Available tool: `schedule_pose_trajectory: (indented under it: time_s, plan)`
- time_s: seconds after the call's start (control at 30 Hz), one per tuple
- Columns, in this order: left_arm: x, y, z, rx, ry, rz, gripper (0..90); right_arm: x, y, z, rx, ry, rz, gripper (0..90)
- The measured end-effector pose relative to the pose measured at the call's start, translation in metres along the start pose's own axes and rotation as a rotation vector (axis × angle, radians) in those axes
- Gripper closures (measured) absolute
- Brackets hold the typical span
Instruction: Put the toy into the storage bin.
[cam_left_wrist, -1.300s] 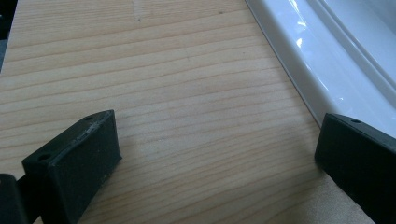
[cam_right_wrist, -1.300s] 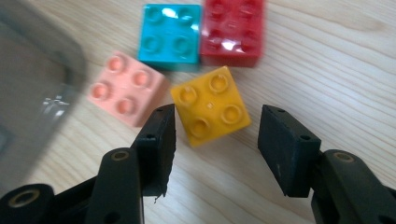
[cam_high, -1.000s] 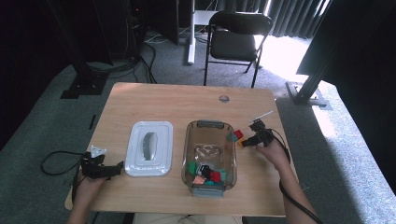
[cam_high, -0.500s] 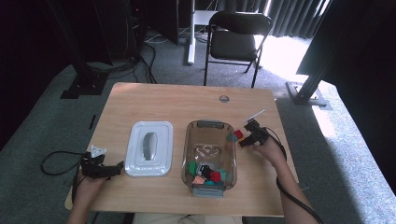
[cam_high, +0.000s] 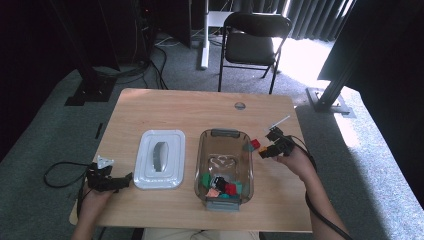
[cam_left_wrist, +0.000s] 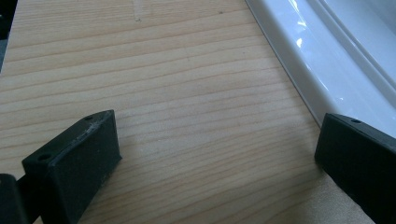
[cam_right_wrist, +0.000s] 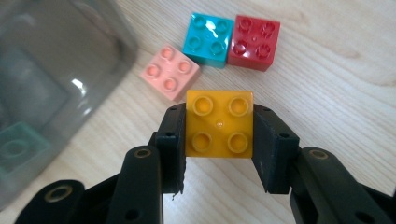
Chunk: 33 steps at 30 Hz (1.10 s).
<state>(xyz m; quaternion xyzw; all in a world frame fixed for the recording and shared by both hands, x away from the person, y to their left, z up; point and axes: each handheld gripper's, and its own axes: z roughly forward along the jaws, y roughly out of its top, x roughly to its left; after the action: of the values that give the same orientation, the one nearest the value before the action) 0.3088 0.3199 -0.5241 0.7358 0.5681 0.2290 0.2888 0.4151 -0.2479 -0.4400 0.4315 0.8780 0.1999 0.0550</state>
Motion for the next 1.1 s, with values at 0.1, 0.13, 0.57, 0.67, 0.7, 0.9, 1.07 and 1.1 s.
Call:
schedule_pose_trajectory:
  time_s: [0.1, 0.13, 0.57, 0.67, 0.7, 0.9, 1.07, 1.1]
  plan:
    - [0.000, 0.000, 0.000, 0.000, 0.000, 0.000, 0.5, 0.006, 0.002, -0.014, -0.018, -0.004, -0.025, 58.7]
    - [0.000, 0.000, 0.000, 0.000, 0.000, 0.000, 0.5, 0.010, 0.003, -0.020, -0.027, -0.006, -0.043, 58.7]
    - [0.000, 0.000, 0.000, -0.002, 0.001, 0.000, 0.5, 0.051, 0.016, -0.076, -0.146, 0.046, -0.191, 58.7]
    - [0.000, 0.000, 0.000, -0.002, 0.001, 0.000, 0.5, 0.064, 0.018, -0.083, -0.159, 0.055, -0.234, 58.7]
    - [0.000, 0.000, 0.000, -0.001, 0.000, 0.000, 0.5, 0.068, 0.019, -0.085, -0.161, 0.053, -0.248, 58.7]
    - [0.000, 0.000, 0.000, -0.001, 0.000, -0.001, 0.5, 0.090, 0.022, -0.090, -0.167, 0.085, -0.328, 58.6]
    - [0.000, 0.000, 0.000, 0.001, 0.000, 0.000, 0.5, 0.105, 0.025, -0.088, -0.149, 0.101, -0.390, 58.7]
    - [0.000, 0.000, 0.000, 0.001, 0.000, 0.000, 0.5, 0.108, 0.025, -0.087, -0.150, 0.108, -0.397, 58.7]
